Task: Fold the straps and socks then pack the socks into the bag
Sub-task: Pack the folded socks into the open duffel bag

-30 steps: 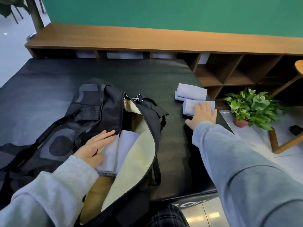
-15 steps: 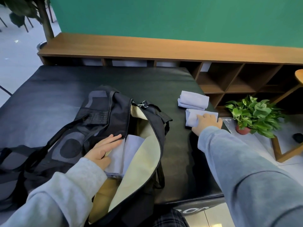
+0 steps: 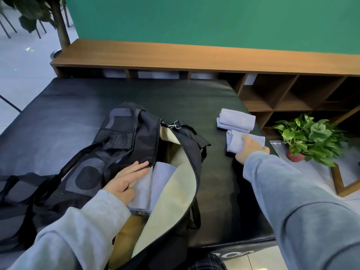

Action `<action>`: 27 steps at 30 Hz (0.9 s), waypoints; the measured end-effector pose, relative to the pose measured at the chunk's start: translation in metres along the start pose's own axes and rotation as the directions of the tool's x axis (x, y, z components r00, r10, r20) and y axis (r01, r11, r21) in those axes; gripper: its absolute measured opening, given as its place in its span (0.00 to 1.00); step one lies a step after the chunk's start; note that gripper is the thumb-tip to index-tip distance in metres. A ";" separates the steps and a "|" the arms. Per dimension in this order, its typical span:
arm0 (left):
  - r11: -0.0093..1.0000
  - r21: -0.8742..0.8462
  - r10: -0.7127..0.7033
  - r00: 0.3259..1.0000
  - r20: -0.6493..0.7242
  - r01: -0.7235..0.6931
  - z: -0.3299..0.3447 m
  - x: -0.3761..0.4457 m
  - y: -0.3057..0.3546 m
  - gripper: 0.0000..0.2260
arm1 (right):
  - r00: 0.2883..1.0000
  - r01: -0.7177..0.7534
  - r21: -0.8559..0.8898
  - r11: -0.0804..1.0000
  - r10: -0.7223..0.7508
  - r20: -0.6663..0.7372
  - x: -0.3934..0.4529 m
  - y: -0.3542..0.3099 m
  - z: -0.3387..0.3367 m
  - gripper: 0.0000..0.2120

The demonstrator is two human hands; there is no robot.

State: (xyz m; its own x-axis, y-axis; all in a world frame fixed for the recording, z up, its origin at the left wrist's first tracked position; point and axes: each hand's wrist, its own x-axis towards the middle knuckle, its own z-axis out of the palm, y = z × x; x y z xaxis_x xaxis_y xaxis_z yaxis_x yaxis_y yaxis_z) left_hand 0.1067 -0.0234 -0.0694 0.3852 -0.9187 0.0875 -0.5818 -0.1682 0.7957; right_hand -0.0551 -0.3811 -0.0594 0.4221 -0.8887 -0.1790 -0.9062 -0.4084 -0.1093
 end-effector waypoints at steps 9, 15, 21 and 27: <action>0.998 0.000 -0.063 0.998 -0.004 0.063 -0.001 -0.001 0.002 0.37 | 0.998 -0.037 -0.100 0.994 0.033 -0.048 -0.004 -0.010 0.003 0.22; 0.996 -0.010 -0.089 0.995 -0.031 0.089 0.000 -0.001 0.005 0.40 | 0.998 -0.024 -0.134 0.991 0.016 -0.060 -0.023 -0.020 -0.003 0.10; 1.000 0.006 0.009 1.000 -0.015 -0.009 -0.003 0.001 0.005 0.31 | 0.996 0.074 -0.130 0.989 -0.080 -0.041 -0.061 -0.019 0.002 0.07; 0.999 0.032 -0.034 0.997 -0.075 0.037 0.000 0.001 0.013 0.32 | 0.995 0.105 -0.141 0.985 -0.104 0.013 -0.086 -0.013 0.002 0.08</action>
State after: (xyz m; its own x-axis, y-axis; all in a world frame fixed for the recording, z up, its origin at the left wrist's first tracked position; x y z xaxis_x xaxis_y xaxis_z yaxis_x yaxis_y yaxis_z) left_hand 0.0999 -0.0269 -0.0591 0.4579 -0.8828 0.1050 -0.5899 -0.2133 0.7788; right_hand -0.0796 -0.2986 -0.0439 0.5142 -0.8388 -0.1789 -0.8514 -0.5244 0.0111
